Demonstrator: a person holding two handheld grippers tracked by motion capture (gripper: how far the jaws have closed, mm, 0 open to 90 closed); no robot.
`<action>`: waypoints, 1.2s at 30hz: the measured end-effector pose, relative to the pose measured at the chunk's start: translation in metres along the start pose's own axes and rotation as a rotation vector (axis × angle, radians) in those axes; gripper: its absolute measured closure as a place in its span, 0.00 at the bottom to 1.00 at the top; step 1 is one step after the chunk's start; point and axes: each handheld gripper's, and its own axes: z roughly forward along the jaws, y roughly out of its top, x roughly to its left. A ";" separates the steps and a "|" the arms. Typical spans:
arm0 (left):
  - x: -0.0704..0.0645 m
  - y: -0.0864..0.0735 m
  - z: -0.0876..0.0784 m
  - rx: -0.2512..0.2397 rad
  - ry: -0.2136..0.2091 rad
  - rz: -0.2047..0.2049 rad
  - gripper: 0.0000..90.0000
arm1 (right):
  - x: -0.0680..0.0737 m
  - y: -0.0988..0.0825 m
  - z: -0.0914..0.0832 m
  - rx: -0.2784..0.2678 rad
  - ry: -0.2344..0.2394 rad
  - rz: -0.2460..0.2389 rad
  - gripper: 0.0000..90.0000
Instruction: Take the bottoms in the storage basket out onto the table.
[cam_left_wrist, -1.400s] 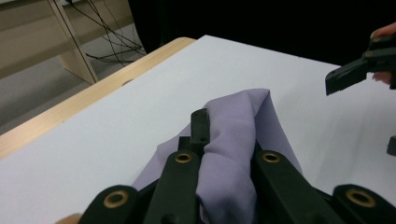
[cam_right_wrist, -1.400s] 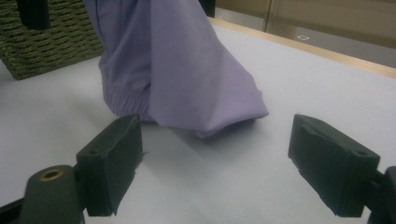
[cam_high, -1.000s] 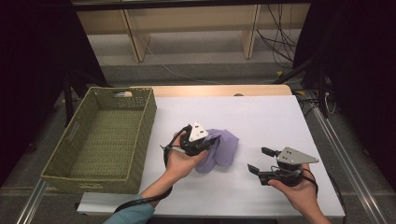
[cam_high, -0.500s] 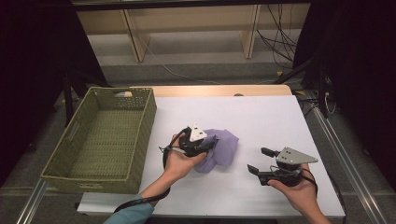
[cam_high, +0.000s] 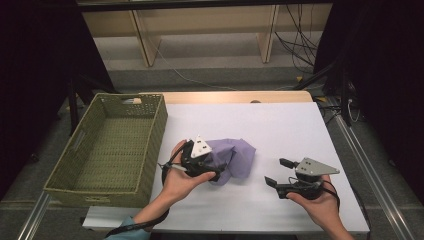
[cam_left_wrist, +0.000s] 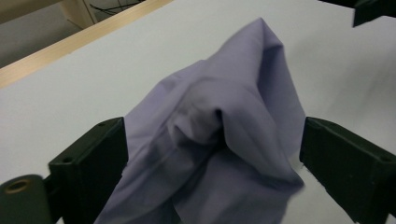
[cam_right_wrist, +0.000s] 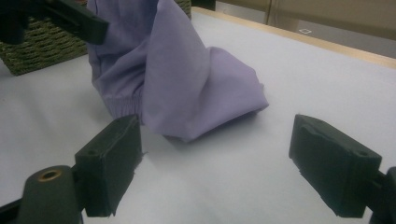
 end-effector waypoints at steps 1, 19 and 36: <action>0.000 -0.003 -0.002 -0.007 -0.016 -0.008 0.06 | 0.000 0.000 0.000 0.001 0.000 0.001 0.20; 0.006 -0.038 -0.041 -0.022 -0.012 -0.018 0.00 | -0.004 -0.004 -0.002 0.001 -0.006 0.017 0.20; 0.006 -0.044 -0.046 -0.043 -0.008 -0.028 0.02 | -0.002 0.000 0.005 0.009 0.001 0.005 0.20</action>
